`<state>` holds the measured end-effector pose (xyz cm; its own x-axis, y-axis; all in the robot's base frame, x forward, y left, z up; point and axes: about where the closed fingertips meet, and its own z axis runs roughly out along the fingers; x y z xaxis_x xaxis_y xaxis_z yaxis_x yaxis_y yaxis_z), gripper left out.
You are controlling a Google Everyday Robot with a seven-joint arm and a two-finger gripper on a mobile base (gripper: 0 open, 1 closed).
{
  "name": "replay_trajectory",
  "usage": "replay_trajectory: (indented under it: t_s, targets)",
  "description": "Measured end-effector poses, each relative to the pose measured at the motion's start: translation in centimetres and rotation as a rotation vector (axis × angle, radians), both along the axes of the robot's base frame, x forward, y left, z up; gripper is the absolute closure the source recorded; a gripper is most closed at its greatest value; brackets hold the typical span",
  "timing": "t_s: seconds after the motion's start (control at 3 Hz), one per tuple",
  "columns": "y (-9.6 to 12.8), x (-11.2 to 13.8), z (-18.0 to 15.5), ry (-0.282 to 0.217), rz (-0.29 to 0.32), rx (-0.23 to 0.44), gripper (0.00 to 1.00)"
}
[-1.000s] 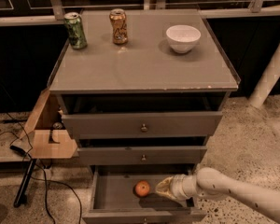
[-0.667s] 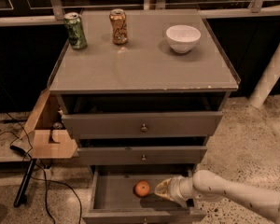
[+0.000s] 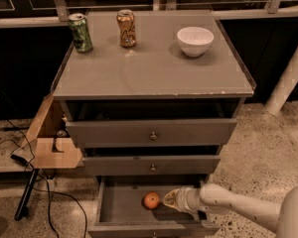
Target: Pick orange from bottom drawer and place on counter
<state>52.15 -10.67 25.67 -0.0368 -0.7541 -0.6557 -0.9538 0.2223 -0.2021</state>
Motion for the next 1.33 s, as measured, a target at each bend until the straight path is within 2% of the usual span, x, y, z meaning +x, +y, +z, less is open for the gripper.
replay_trajectory:
  t_s: [0.33,0.67,1.33]
  targets:
    - [0.0,1.2,-1.1,-0.034,0.003,-0.001,0.28]
    - [0.0,2.2,-2.4,-0.042,0.004,-0.004,0.22]
    - [0.6,4.1,-5.6,-0.031,-0.003,0.028,0.24]
